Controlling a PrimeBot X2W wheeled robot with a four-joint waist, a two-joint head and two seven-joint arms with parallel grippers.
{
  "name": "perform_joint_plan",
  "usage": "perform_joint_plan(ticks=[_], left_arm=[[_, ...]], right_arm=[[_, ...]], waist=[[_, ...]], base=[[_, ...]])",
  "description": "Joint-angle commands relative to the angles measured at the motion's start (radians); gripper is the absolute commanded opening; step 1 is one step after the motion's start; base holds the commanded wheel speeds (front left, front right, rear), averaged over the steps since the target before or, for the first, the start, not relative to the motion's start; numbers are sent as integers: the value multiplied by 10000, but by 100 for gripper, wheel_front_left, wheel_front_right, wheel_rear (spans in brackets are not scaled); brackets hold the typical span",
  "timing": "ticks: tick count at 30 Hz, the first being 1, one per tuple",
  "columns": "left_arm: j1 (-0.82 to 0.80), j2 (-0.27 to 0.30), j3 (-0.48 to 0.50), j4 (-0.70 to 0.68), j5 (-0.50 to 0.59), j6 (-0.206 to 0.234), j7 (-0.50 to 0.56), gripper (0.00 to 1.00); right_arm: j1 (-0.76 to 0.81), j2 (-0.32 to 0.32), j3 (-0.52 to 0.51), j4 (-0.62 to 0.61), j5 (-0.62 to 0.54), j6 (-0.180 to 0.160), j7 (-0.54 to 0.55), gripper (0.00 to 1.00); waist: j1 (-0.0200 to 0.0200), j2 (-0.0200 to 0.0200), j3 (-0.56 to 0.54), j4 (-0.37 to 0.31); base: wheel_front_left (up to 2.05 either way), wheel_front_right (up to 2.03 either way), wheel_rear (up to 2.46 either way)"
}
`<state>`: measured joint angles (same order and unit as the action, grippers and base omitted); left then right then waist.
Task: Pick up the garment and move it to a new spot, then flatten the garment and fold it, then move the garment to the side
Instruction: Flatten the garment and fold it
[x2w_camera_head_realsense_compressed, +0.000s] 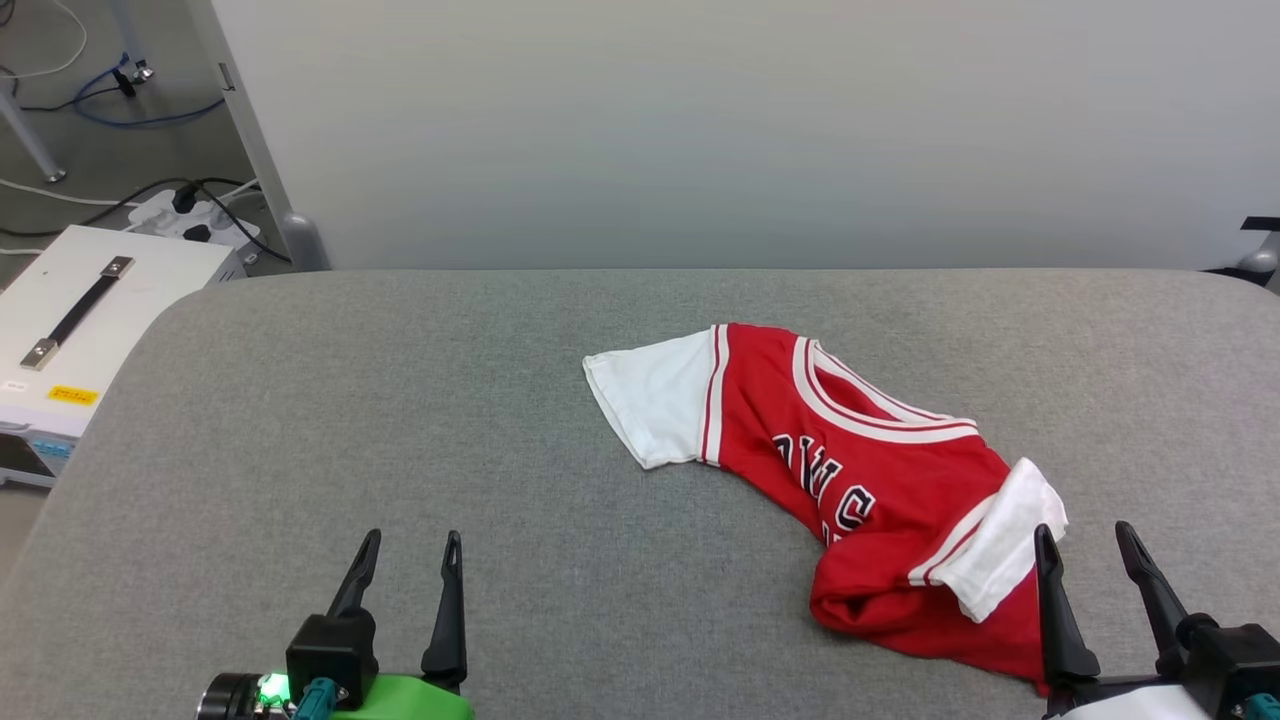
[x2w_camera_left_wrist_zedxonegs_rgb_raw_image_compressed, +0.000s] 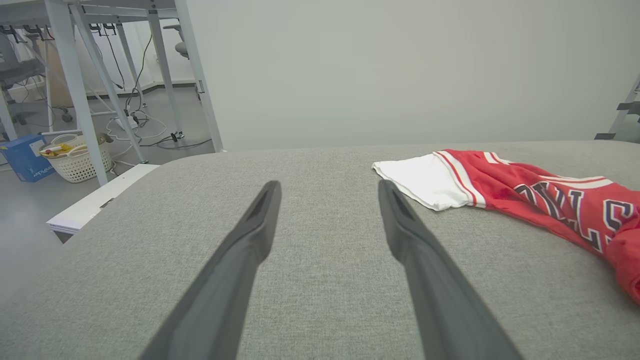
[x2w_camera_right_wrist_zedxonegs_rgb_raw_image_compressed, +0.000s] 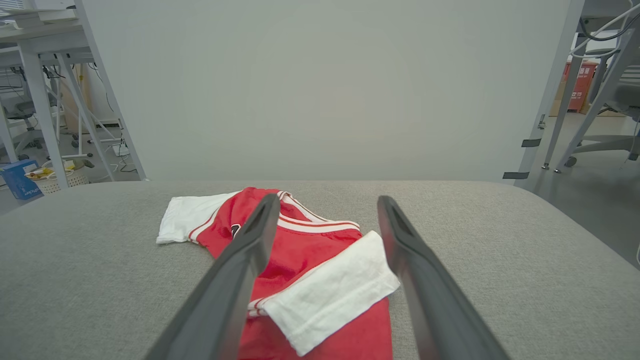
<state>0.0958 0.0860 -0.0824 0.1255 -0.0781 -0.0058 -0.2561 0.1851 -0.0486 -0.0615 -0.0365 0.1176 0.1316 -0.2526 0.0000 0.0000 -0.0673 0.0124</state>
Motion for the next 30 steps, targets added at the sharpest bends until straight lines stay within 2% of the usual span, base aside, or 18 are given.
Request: perform_joint_plan(ticks=[1, 8, 13, 21, 27, 30], left_arm=[[166, -71, 72, 54, 116, -76, -57, 100], [141, -128, 202, 155, 180, -167, -57, 100], [-674, -55, 338, 309, 224, -349, -57, 100], [-3749, 855, 184, 948, 395, -978, -57, 100], [-6651, 1718, -562, 1585, 161, -1223, -57, 100], [-7974, 2143, -1323, 1941, -134, -1241, -57, 100]], right_arm=[[144, -16, -24, 34, 68, -9, -92, 100], [139, -16, -23, 25, 86, -9, -92, 100], [-31, -16, 19, -7, 101, -9, -92, 100], [-707, -16, 230, -127, -8, -9, -92, 100], [-1298, -16, 244, -230, -29, -9, -92, 100], [-1551, -16, 214, -248, 10, -9, -92, 100]], waist=[[0, 0, -18, 7], [0, 0, -36, 8], [0, 0, 205, -18], [0, 0, 1091, -492], [0, 0, 2037, -946], [0, 0, 2501, -1125]], base=[[0, 0, 0], [0, 0, 0], [0, 0, 0], [0, 0, 0], [0, 0, 0], [0, 0, 0]])
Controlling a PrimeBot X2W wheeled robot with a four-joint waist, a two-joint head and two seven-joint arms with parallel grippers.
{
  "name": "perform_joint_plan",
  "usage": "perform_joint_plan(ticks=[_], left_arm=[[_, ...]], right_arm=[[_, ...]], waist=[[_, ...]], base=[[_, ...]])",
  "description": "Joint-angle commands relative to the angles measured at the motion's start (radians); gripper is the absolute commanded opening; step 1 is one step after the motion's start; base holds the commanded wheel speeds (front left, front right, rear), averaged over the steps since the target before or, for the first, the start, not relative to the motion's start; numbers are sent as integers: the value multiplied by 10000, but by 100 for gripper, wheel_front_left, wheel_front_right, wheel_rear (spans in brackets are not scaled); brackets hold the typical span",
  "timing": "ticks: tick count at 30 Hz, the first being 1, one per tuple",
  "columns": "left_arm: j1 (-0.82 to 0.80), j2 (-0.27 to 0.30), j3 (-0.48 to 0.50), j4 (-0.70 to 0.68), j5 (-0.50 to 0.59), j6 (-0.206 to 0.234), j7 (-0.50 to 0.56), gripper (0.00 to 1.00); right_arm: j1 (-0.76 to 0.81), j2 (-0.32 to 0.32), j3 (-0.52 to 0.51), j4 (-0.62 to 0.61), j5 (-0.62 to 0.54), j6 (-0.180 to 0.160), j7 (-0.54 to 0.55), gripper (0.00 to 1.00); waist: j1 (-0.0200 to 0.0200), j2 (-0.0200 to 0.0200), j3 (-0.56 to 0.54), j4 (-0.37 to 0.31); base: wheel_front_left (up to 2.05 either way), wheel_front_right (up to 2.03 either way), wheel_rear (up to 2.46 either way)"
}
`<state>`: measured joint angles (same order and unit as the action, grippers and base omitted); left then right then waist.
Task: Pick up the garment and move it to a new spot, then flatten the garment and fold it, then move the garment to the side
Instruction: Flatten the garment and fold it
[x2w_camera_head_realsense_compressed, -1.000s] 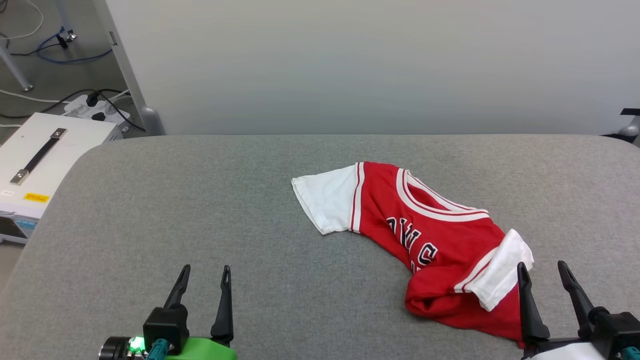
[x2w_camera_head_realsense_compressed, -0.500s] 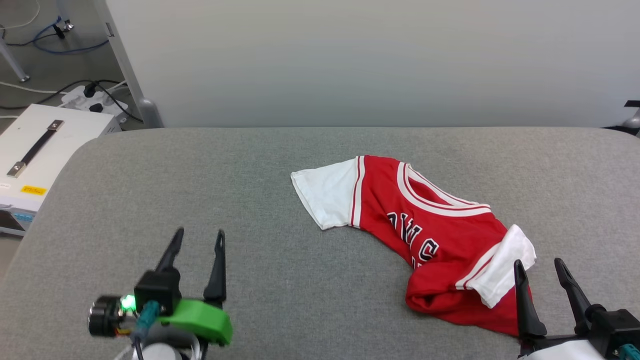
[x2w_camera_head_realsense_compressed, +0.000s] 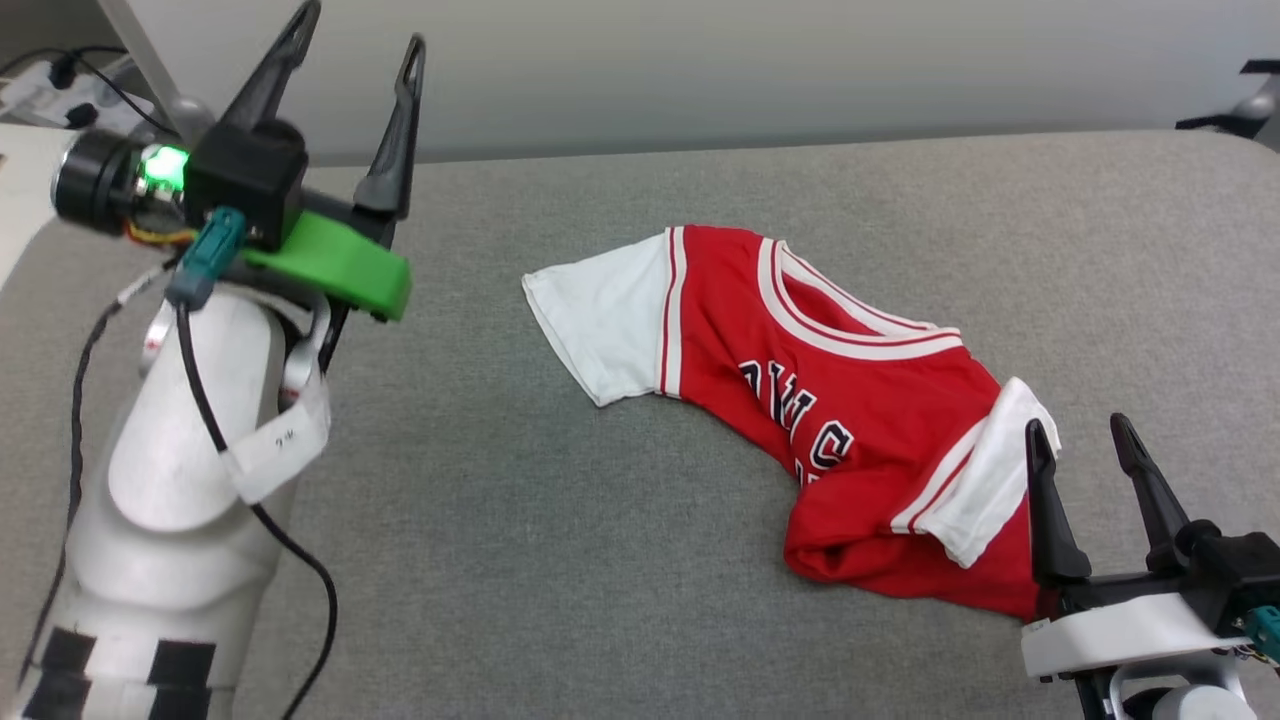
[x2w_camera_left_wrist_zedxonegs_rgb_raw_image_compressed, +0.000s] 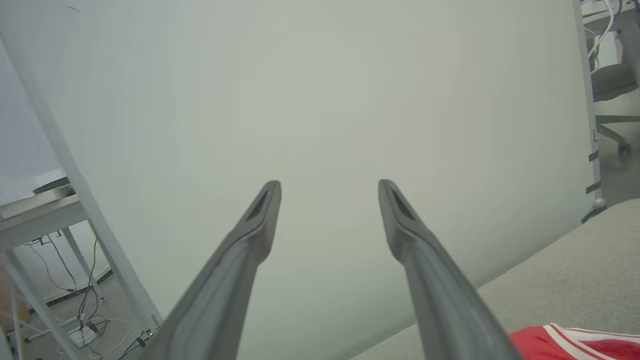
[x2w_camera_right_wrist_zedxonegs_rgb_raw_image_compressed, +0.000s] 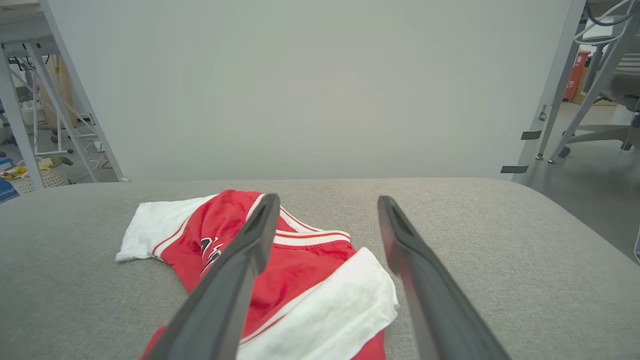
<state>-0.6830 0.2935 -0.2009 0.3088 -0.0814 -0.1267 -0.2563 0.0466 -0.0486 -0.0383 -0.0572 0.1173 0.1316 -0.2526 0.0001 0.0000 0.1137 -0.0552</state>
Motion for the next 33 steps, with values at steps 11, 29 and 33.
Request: perform_joint_plan(ticks=[11, 29, 33], left_arm=[[-4411, 1190, -5334, 2609, -2750, -38, 2712, 100], [-6182, 2570, -10615, 2669, -8431, -40, 9591, 100], [-5865, 2659, -10753, 2646, -8558, -40, 10210, 100]], right_arm=[[-1039, -16, 200, -112, 195, -9, -92, 100], [-1901, -16, 351, -193, 430, -9, -92, 100], [-2018, -16, 404, -188, 479, -9, -92, 100]], waist=[[-1, 0, 2041, -938], [-1, 0, 3435, -1509], [-1, 0, 3606, -1602]], base=[[0, 0, 0], [0, 0, 0], [0, 0, 0]])
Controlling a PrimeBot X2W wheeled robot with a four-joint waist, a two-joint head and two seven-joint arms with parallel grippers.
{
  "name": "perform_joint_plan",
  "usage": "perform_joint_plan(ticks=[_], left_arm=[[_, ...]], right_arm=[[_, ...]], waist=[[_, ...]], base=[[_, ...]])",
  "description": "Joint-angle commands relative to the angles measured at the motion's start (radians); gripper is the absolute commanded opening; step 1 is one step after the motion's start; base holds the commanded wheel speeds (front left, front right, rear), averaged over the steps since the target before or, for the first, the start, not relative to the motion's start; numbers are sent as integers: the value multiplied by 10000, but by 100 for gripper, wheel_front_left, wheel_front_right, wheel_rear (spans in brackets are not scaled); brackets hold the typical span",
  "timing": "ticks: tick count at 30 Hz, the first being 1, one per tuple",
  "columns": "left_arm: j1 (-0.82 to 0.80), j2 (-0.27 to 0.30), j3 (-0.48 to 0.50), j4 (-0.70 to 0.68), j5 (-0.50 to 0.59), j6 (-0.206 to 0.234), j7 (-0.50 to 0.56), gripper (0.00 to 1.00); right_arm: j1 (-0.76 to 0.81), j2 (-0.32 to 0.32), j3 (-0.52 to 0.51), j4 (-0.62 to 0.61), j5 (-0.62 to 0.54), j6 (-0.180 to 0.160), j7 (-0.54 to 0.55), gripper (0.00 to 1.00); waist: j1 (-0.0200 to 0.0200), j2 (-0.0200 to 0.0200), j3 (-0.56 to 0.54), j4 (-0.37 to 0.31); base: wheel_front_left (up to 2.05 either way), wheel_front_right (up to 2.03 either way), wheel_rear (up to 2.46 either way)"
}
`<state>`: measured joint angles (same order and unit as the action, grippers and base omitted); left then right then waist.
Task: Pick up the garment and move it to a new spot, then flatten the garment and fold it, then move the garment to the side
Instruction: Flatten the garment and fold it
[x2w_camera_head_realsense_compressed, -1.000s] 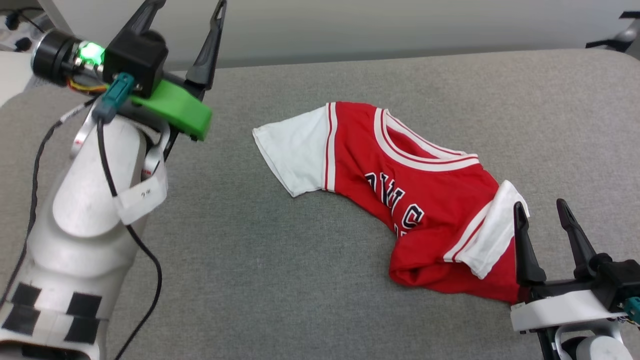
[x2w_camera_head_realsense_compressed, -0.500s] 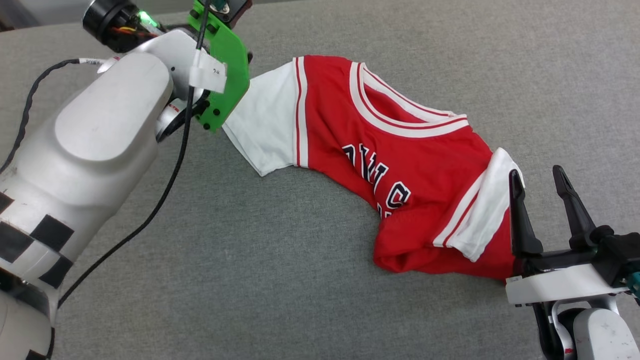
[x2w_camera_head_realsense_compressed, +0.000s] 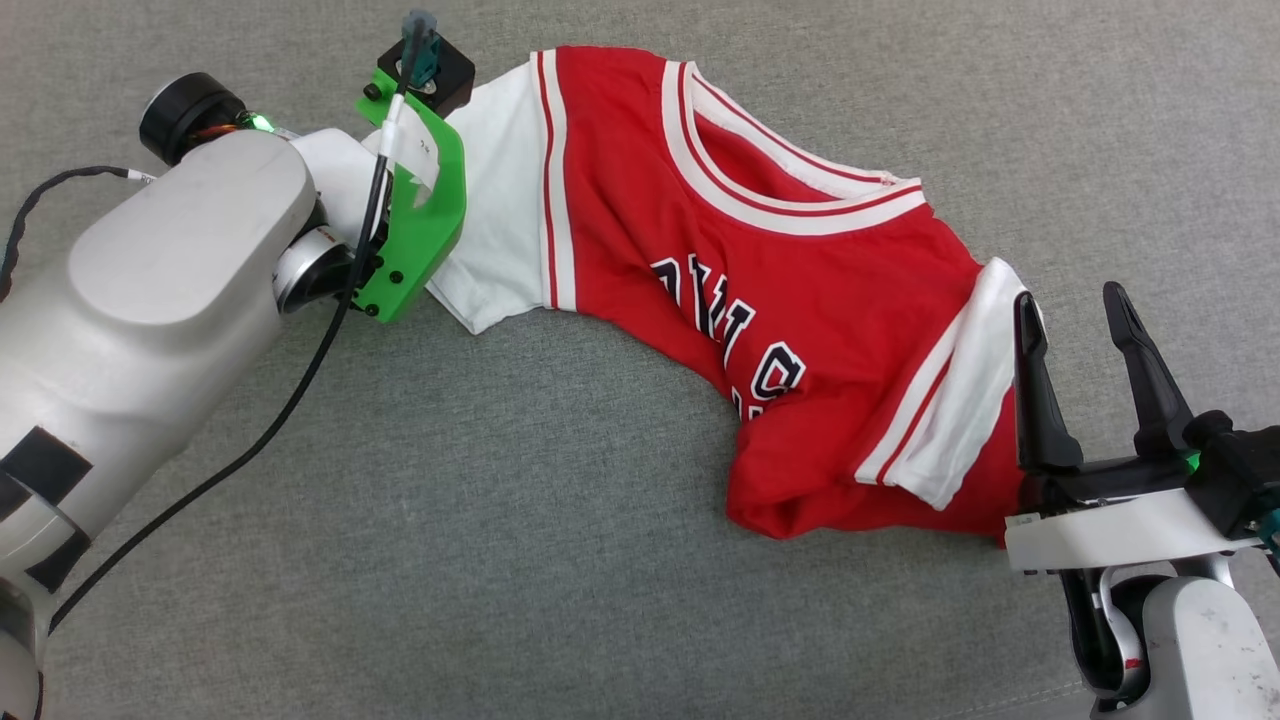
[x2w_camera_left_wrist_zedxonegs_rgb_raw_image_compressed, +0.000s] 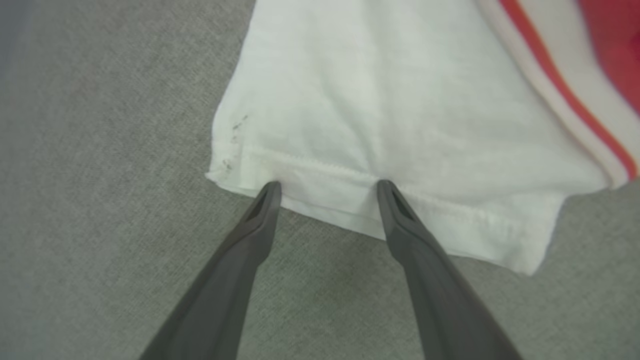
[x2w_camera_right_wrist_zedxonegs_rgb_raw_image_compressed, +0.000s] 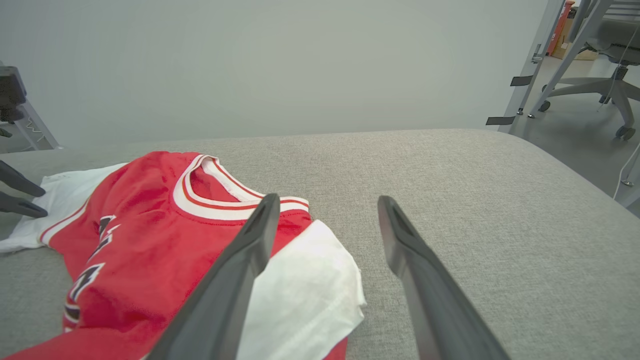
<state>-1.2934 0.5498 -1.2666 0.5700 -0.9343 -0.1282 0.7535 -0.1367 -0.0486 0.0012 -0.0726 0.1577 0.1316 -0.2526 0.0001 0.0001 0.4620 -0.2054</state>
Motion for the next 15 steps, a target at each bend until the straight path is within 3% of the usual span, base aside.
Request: perform_joint_plan(ticks=[1, 5, 6, 7, 11, 15], left_arm=[[338, 95, -109, -5, -19, -24, 265, 100], [777, 132, -130, -405, 367, -24, 911, 100], [898, 173, -132, -525, 503, -24, 1073, 73], [976, 208, -132, -609, 571, -24, 1159, 0], [1065, 302, -134, -740, 669, -24, 975, 0], [1043, 493, -135, -1259, 843, -25, -24, 0]], right_arm=[[-197, -16, 5, -36, 81, -9, -92, 100], [-263, -16, 8, -27, 86, -9, -92, 100], [-286, -16, 11, -24, 90, -9, -92, 100], [-299, -16, 12, -23, 91, -9, -92, 100], [-311, -16, -20, -17, 86, -9, -92, 100], [-235, -16, 7, 45, 58, -9, -92, 100]], waist=[[-1, -1, 143, -105], [-1, -1, 246, -144], [-1, -1, 262, -155], [-1, -1, 270, -159], [-1, -1, 233, -109], [-1, -1, -132, -24]], base=[[0, 0, 0], [0, 0, 0], [0, 0, 0], [0, 0, 0], [0, 0, 0], [0, 0, 0]])
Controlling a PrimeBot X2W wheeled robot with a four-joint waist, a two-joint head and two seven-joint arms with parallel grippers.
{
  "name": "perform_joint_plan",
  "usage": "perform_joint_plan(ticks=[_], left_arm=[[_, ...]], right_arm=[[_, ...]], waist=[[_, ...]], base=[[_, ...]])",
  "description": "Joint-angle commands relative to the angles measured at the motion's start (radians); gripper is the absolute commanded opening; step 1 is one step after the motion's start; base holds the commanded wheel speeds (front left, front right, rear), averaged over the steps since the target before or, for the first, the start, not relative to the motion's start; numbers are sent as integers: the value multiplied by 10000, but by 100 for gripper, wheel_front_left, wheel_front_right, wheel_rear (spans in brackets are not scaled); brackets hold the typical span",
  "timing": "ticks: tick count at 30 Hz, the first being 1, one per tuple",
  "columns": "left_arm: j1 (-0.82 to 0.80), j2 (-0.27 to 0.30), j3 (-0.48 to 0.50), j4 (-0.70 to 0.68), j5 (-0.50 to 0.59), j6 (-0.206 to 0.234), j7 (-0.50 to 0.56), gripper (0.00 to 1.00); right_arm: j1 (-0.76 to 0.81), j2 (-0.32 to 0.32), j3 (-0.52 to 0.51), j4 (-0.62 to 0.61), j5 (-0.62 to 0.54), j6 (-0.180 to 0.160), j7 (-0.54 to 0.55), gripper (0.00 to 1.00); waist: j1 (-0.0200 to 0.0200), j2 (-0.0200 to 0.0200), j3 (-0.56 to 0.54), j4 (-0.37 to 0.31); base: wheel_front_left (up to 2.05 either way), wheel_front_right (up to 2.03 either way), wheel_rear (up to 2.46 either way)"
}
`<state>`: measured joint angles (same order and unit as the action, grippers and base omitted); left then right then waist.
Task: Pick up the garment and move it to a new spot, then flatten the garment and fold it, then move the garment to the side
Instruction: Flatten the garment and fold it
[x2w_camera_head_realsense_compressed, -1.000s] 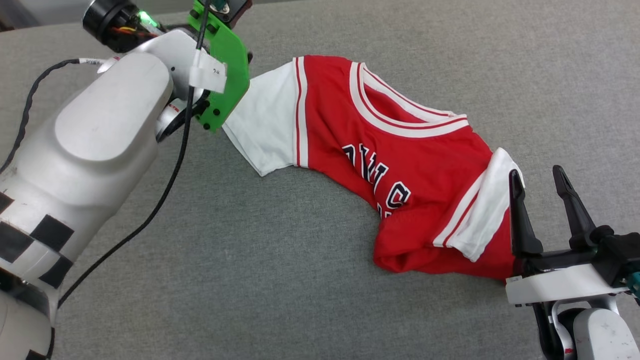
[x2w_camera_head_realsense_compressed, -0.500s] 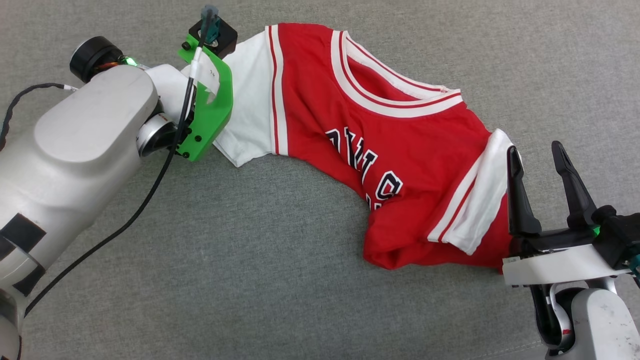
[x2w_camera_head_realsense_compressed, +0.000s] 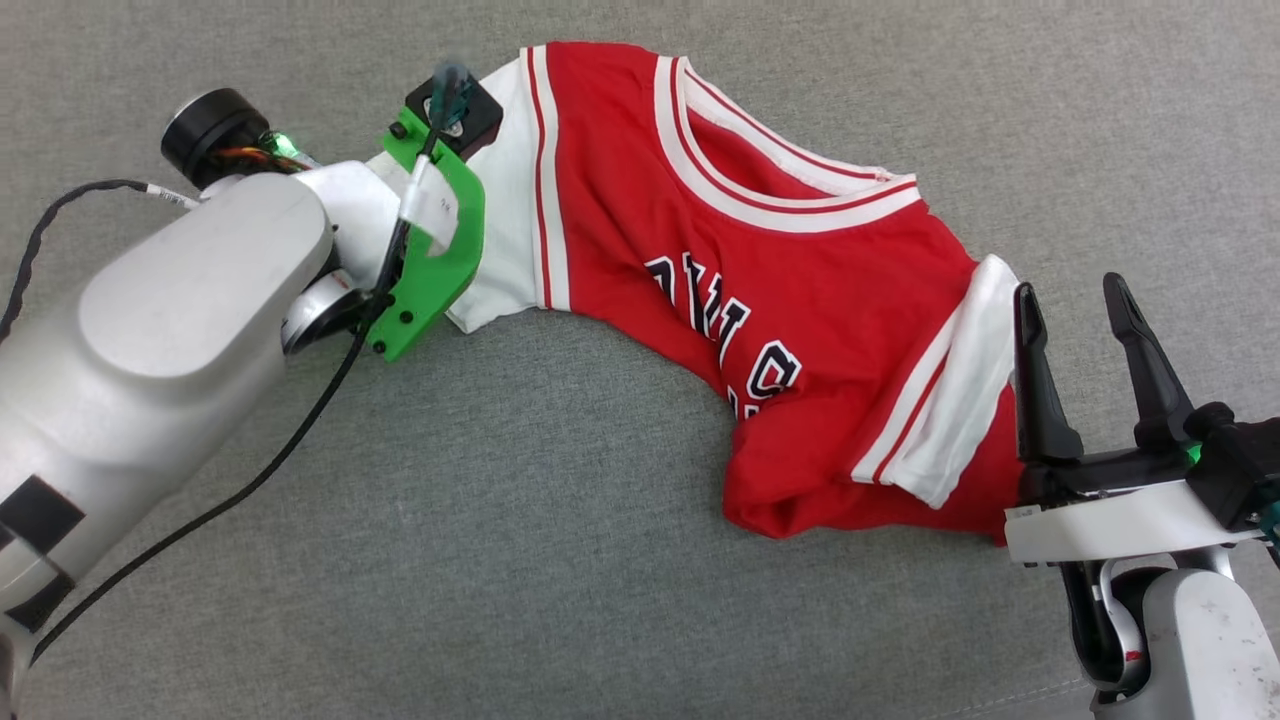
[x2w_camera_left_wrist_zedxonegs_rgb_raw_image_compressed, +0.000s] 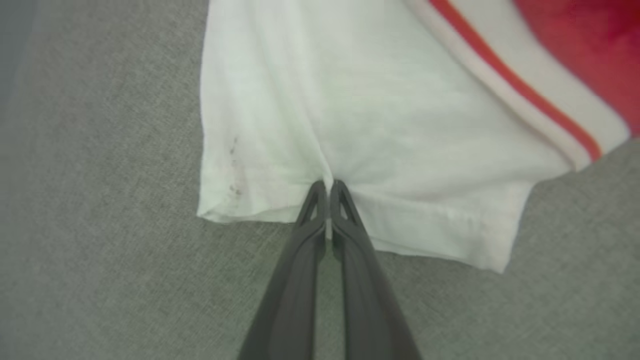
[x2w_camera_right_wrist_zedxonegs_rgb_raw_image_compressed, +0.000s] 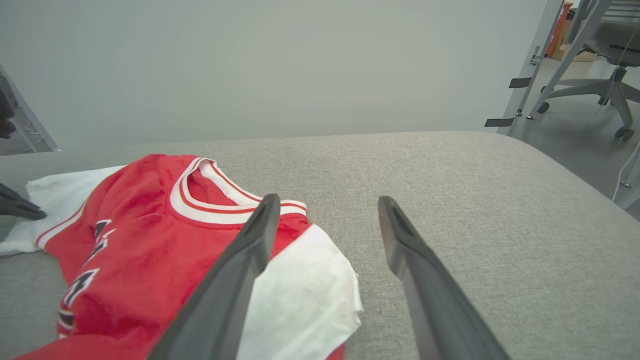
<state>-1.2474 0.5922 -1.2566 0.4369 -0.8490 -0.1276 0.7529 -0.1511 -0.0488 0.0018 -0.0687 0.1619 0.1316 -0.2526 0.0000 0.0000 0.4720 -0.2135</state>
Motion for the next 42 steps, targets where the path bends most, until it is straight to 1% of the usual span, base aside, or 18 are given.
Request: perform_joint_plan(ticks=[1, 4, 7, 13, 17, 21, 24, 26, 29, 32, 36, 37, 38, 39, 42], left_arm=[[579, 167, -235, -141, 37, -30, -368, 0], [666, 435, -235, -628, 260, -30, -1162, 0], [837, 718, -235, -953, 217, -30, -1966, 0], [1399, 1441, -157, -987, -129, -26, -3211, 0], [2078, 1964, -8, -845, -519, 193, -3673, 0], [2843, 2534, 4, -583, -821, 444, -3882, 0], [3480, 2806, 28, -254, -1207, 658, -4037, 0], [3909, 2849, 19, 67, -1438, 760, -4118, 0], [4499, 2702, -15, 621, -1684, 815, -4188, 0], [5083, 2243, 38, 1283, -2224, 755, -4356, 0], [5410, 1634, 54, 2063, -2316, 684, -4848, 0], [5435, 1497, 95, 2202, -2310, 701, -5062, 10], [5431, 1347, 152, 2362, -2227, 755, -5445, 100], [5429, 1241, 202, 2487, -2143, 839, -5784, 100], [5446, 950, 437, 2746, -1834, 1275, -7168, 100]], right_arm=[[-14, -14, -64, 27, 8, -9, -92, 100], [239, -14, -230, 99, -35, -9, -92, 100], [515, -14, -245, 178, -119, -9, -92, 100], [914, -14, -289, 227, -156, -9, -92, 100], [1172, -14, -357, 237, -195, -9, -92, 100], [1388, -14, -432, 239, -235, -9, -92, 100], [1482, -14, -466, 241, -268, -9, -92, 100], [1507, -14, -487, 245, -287, -9, -92, 100], [1480, -14, -479, 248, -303, -9, -92, 100], [1419, -14, -433, 262, -332, -9, -92, 100], [1374, -14, -452, 248, -420, -9, -92, 100], [1378, -14, -488, 238, -453, -9, -92, 100], [1380, -14, -526, 216, -516, -9, -92, 100], [1379, -14, -558, 188, -571, -9, -92, 100], [1322, -14, -693, 19, -774, -9, -92, 100]], waist=[[0, 0, -384, 139], [0, 0, -854, 444], [0, 0, -1369, 763], [0, 0, -2152, 1276], [0, 0, -2455, 1536], [0, 0, -2614, 1721], [0, 0, -2642, 1796], [0, 0, -2636, 1831], [0, 0, -2589, 1829], [0, 0, -2558, 1795], [0, 0, -2612, 1767], [0, 0, -2653, 1781], [0, 0, -2726, 1804], [0, 0, -2793, 1824], [0, 0, -3059, 1916]], base=[[0, 0, 0], [0, 0, 0], [0, 0, 0], [0, 0, 0], [0, 0, 0], [0, 0, 0], [0, 0, 0], [0, 0, 0], [0, 0, 0], [0, 0, 0], [0, 0, 0], [0, 0, 0], [0, 0, 0], [0, 0, 0], [0, 0, 0]])
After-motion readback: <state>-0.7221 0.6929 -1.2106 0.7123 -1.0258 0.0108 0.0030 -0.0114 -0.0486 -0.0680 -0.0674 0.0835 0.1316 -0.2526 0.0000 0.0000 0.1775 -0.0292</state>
